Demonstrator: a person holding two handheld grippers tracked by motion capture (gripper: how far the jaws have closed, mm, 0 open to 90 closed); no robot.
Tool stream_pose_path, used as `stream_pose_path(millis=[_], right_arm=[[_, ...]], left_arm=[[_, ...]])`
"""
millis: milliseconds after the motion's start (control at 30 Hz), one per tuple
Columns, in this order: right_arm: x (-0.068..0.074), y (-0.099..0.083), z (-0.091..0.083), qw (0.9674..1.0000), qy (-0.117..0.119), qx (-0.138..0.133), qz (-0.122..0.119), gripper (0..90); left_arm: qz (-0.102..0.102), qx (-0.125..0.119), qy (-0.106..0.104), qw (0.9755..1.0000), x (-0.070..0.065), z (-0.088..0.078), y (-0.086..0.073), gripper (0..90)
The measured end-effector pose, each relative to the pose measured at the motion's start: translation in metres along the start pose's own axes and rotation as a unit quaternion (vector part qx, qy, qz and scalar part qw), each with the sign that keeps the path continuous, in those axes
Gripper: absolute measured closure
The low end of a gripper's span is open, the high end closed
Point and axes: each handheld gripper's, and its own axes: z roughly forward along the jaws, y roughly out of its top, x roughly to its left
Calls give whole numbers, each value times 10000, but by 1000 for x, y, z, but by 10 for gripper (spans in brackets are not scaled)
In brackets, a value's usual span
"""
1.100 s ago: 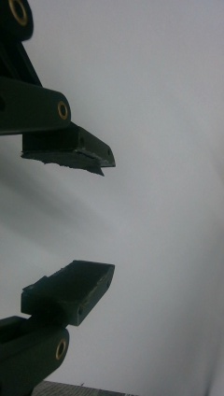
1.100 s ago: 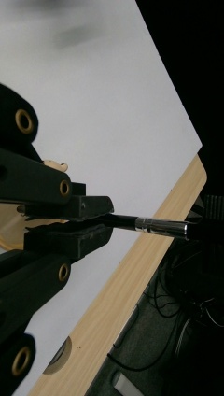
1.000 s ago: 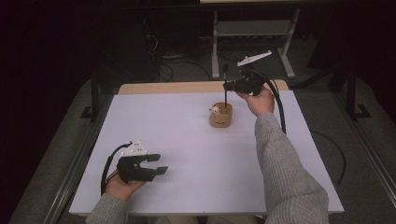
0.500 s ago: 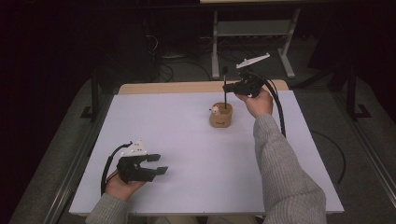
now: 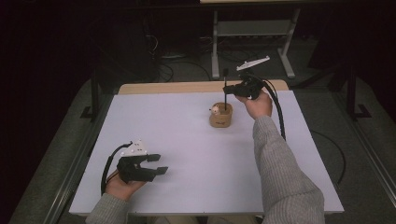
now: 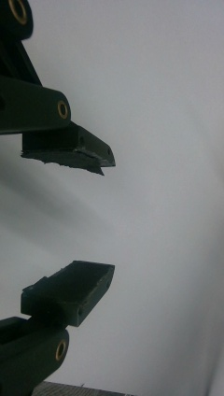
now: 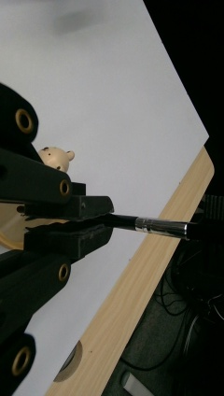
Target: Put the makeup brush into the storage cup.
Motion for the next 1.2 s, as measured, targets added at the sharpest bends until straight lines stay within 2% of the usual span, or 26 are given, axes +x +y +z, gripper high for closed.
stream_pose_path(millis=[533, 667, 700, 767, 800, 867, 967, 1000, 1200], right_arm=[[-1, -5, 6, 10000, 19, -23, -33, 844], [-1, -7, 7, 10000, 25, -79, 5, 844], [-1, -8, 7, 9999, 43, -52, 77, 844], [-3, -10, 9, 10000, -17, -64, -45, 843], [-1, -11, 9, 10000, 13, -52, 84, 844], [-2, -13, 10, 9999, 13, -47, 124, 843], [-2, -15, 11, 9999, 7, -47, 147, 843], [-4, -17, 12, 10000, -5, -65, 53, 843], [-3, -18, 14, 10000, 22, -36, 80, 841]], left_arm=[[-10, 22, 13, 10000, 0, 0, 0, 407], [-4, 6, 24, 10000, 0, -1, 0, 407], [-46, 1, 8, 10000, 0, 0, 0, 407], [-41, 10, 10, 10000, 0, -1, 0, 407], [-18, 20, 14, 10000, 0, -1, 0, 407], [-7, 19, 17, 10000, 0, -1, 0, 407], [-6, 28, 15, 10000, 0, 0, 0, 407], [-5, 29, 13, 10000, 0, 0, 0, 407], [-7, 30, 11, 10000, 0, 0, 0, 407]])
